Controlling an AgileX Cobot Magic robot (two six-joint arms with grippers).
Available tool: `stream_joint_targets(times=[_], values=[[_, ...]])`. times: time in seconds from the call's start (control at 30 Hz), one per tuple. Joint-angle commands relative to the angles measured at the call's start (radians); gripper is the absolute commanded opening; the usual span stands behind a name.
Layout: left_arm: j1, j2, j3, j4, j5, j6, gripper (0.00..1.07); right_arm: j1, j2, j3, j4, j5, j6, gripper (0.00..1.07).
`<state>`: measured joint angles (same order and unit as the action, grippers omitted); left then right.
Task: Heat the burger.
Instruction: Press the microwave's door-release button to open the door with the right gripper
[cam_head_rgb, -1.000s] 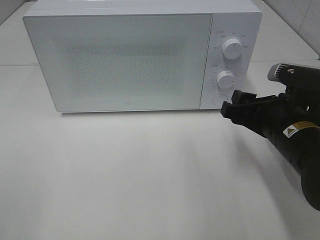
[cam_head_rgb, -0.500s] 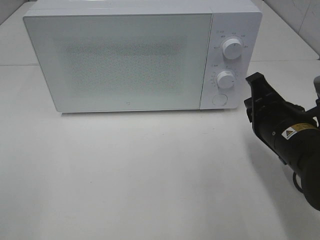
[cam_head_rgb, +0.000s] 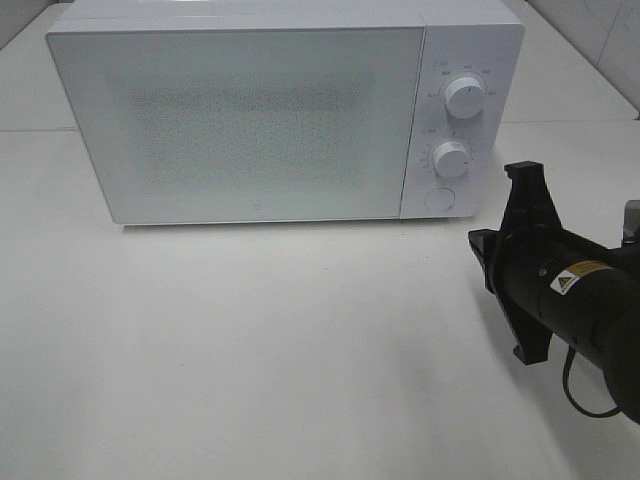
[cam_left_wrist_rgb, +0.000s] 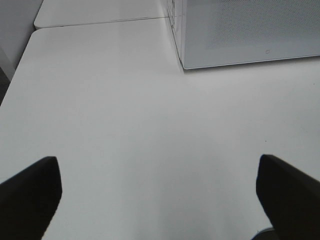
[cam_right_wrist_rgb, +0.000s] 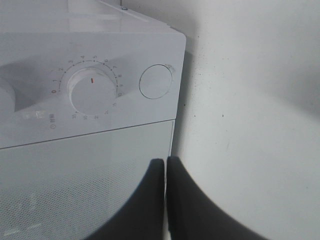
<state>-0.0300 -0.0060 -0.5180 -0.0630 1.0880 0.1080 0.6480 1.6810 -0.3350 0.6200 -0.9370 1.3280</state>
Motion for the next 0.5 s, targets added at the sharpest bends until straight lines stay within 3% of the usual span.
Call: stream_joint_targets(times=[0.03, 0.2, 0.5], values=[[-0.002, -0.013, 0.0, 0.001, -0.016, -0.004, 0.98, -0.005, 0.021, 0.0, -0.019, -0.002, 0.014, 0.0], [-0.002, -0.013, 0.0, 0.001, -0.016, -0.004, 0.98, -0.005, 0.058, 0.0, -0.031, -0.026, 0.04, 0.0], [-0.002, -0.013, 0.0, 0.001, -0.016, -0.004, 0.98, -0.119, 0.127, -0.051, -0.228, -0.046, 0.131, 0.0]])
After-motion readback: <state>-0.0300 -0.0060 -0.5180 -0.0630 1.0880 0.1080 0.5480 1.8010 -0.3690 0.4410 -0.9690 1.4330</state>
